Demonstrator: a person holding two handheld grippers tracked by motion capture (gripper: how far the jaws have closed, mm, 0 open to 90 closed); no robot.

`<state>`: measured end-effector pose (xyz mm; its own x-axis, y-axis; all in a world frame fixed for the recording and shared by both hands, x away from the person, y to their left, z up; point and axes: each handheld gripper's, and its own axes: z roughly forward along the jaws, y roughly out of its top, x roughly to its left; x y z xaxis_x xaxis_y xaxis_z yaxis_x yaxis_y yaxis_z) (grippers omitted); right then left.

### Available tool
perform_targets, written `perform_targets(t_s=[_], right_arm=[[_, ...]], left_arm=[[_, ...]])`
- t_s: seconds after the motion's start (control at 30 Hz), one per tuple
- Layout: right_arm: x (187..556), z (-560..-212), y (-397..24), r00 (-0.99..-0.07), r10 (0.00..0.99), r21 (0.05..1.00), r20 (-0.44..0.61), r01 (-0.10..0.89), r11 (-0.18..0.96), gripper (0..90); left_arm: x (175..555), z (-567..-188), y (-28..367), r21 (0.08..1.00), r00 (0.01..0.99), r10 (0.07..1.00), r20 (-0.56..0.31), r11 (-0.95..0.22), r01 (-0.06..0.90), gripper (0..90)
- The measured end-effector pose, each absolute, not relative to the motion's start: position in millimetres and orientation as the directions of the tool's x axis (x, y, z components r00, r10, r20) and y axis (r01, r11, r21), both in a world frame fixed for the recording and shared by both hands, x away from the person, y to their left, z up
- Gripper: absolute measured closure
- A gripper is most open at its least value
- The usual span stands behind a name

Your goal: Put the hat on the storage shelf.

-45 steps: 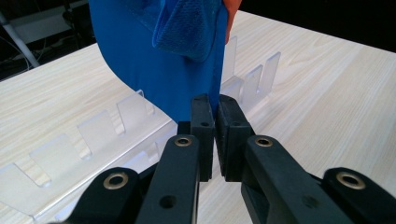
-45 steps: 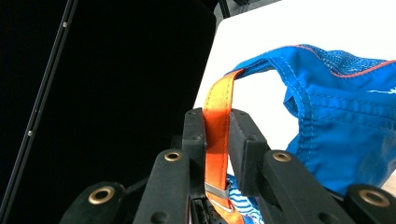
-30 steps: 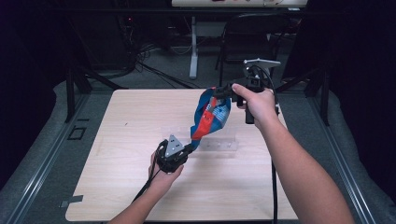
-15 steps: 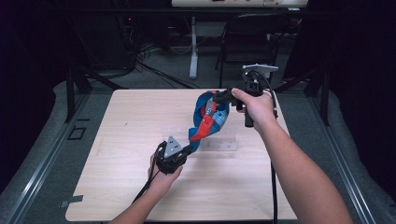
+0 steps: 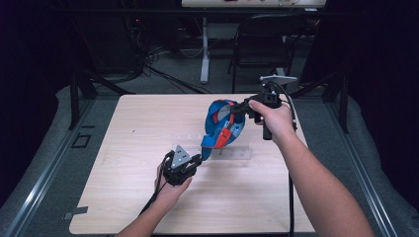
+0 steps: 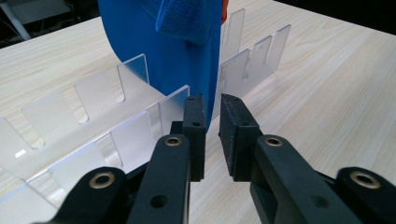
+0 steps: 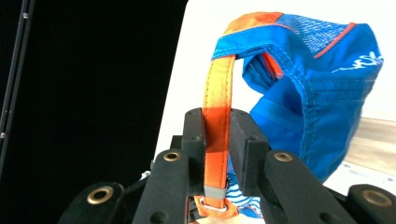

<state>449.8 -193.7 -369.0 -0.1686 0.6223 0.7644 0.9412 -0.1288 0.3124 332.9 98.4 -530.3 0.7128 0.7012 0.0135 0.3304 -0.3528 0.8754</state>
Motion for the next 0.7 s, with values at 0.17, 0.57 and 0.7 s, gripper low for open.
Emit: perform_targets(t_s=[0.17,0.57,0.7], right_arm=[[447.3,-369.2,-204.7,-0.163,0.638,0.323,0.753,0.935,-0.143,71.3],[416.6,-378.6,-225.9,-0.214,0.825,0.448,0.523,0.893,-0.053,53.7],[399.0,-393.5,-234.0,-0.244,0.877,0.470,0.415,0.882,0.023,51.1]], left_arm=[[330.3,-528.5,106.8,0.879,0.711,0.703,-0.017,-0.328,0.345,72.5],[326.4,-535.7,135.7,0.841,0.680,0.730,-0.072,-0.322,0.435,47.3],[326.5,-538.0,145.1,0.837,0.661,0.746,-0.075,-0.313,0.449,46.6]])
